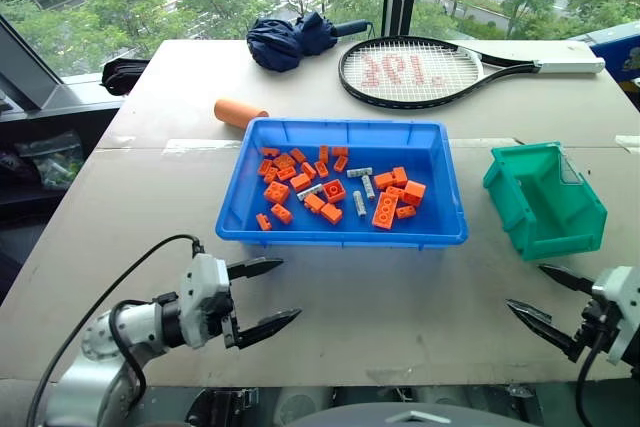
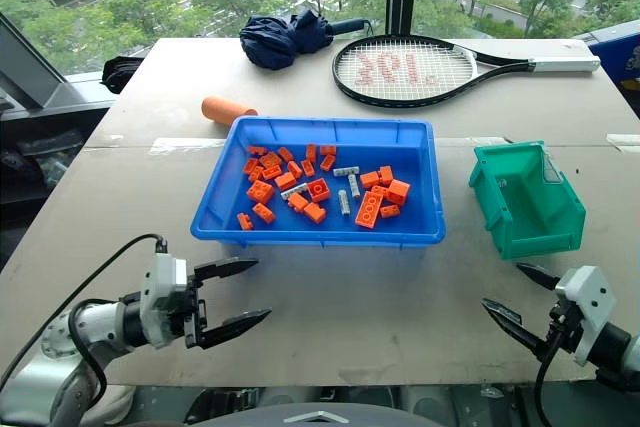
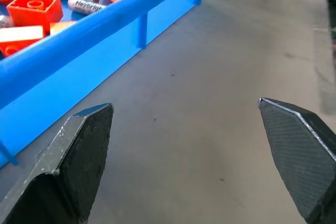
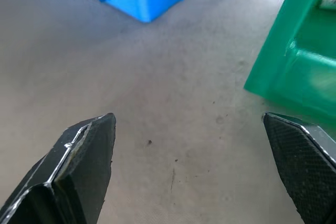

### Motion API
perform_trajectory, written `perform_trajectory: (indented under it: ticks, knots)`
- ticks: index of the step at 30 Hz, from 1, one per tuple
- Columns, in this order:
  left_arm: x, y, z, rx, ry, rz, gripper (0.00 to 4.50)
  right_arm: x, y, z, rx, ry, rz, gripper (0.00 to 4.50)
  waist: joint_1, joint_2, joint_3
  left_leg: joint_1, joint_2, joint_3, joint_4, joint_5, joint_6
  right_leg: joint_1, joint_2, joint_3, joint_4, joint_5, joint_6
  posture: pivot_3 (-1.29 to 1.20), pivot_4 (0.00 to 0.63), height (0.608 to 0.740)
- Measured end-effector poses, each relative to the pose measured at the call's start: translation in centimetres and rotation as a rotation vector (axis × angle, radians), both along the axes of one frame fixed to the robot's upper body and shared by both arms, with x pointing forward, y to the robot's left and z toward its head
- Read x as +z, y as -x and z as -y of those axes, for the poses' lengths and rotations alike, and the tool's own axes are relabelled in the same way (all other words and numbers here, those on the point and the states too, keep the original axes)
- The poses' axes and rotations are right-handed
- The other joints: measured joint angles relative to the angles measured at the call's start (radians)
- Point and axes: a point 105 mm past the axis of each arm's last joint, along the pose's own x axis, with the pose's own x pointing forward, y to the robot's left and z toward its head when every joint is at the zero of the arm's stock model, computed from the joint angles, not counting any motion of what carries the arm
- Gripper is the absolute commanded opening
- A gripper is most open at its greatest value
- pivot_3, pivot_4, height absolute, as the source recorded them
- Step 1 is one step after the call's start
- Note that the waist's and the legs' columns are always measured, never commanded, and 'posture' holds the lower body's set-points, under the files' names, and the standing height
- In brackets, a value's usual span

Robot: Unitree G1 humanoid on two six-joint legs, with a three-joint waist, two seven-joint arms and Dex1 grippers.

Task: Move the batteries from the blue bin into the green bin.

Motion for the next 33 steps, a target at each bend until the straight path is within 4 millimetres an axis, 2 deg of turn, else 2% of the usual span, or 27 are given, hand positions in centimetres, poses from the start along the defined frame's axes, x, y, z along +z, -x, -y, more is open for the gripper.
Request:
perform_trajectory:
  ticks: [6,9,12,14,17,21,23,26,30,33]
  knots:
    - [4.6,-0.7,-0.1,-0.088,0.038,0.031,4.5,6.0,-1.1,-1.7,0.106,-0.017,0.093,4.47,-0.002,-0.001,0.0,0.0,0.0,0.0,0.001,0.0,0.0,0.0,0.001,0.0,0.0,0.002,0.003,0.0,0.15,0.74]
    - [7.2,-2.0,-0.9,-0.107,0.009,0.078,4.5,8.9,-3.3,-3.3,0.166,-0.009,0.172,4.47,-0.004,-0.001,0.001,0.001,0.0,0.001,0.001,0.0,0.0,0.0,0.003,0.0,0.001,0.002,0.003,0.0,0.15,0.74]
    - [9.4,-3.8,-2.3,-0.107,-0.001,0.104,4.5,10.2,-5.7,-6.6,0.268,-0.004,0.217,4.47,-0.008,-0.002,0.002,0.002,0.0,0.001,0.001,0.0,0.0,0.0,0.01,-0.003,0.002,0.002,0.003,0.0,0.15,0.74]
    - [10.7,-4.5,-3.1,-0.114,-0.05,0.128,4.5,10.5,-7.4,-9.5,0.357,0.017,0.23,4.47,-0.015,-0.003,0.004,0.0,0.0,0.001,0.0,0.0,0.0,-0.002,0.01,-0.003,0.001,0.002,0.003,0.0,0.15,0.74]
    - [11.6,-5.1,-4.0,-0.117,-0.101,0.139,4.5,9.9,-10.4,-12.3,0.4,0.078,0.181,4.47,-0.025,-0.004,0.005,-0.004,0.0,0.002,0.0,0.001,-0.001,-0.005,0.01,-0.002,0.0,0.002,0.004,0.0,0.15,0.74]
    - [11.9,-5.6,-5.2,-0.092,-0.155,0.131,4.5,9.0,-13.8,-15.7,0.4,0.156,0.129,4.47,-0.032,-0.006,0.008,-0.008,0.0,0.003,0.0,0.003,-0.005,-0.01,0.009,0.0,0.001,0.002,0.004,0.0,0.15,0.74]
    - [12.0,-5.6,-5.9,-0.076,-0.192,0.123,4.5,8.7,-15.6,-18.0,0.396,0.179,0.095,4.47,-0.038,-0.006,0.008,-0.008,0.0,0.005,-0.001,0.003,-0.005,-0.012,0.009,0.001,0.002,0.002,0.004,0.0,0.15,0.74]
    - [12.3,-5.5,-6.3,-0.065,-0.198,0.134,4.5,8.1,-16.8,-19.7,0.393,0.2,0.067,4.47,-0.034,-0.006,0.008,-0.008,0.0,0.004,-0.001,0.003,-0.005,-0.012,0.009,0.0,0.003,0.002,0.004,0.0,0.15,0.74]
    - [12.2,-5.3,-6.9,-0.044,-0.21,0.125,4.5,6.3,-19.2,-22.0,0.378,0.259,0.029,4.47,-0.033,-0.006,0.008,-0.008,0.0,0.005,-0.001,0.003,-0.005,-0.013,0.009,0.001,0.004,0.002,0.004,0.0,0.15,0.74]
    - [12.2,-5.3,-7.1,-0.037,-0.209,0.125,4.5,5.5,-19.9,-22.9,0.391,0.278,0.024,4.47,-0.032,-0.006,0.008,-0.008,0.0,0.005,-0.001,0.003,-0.005,-0.013,0.008,0.001,0.004,0.002,0.004,0.0,0.15,0.74]
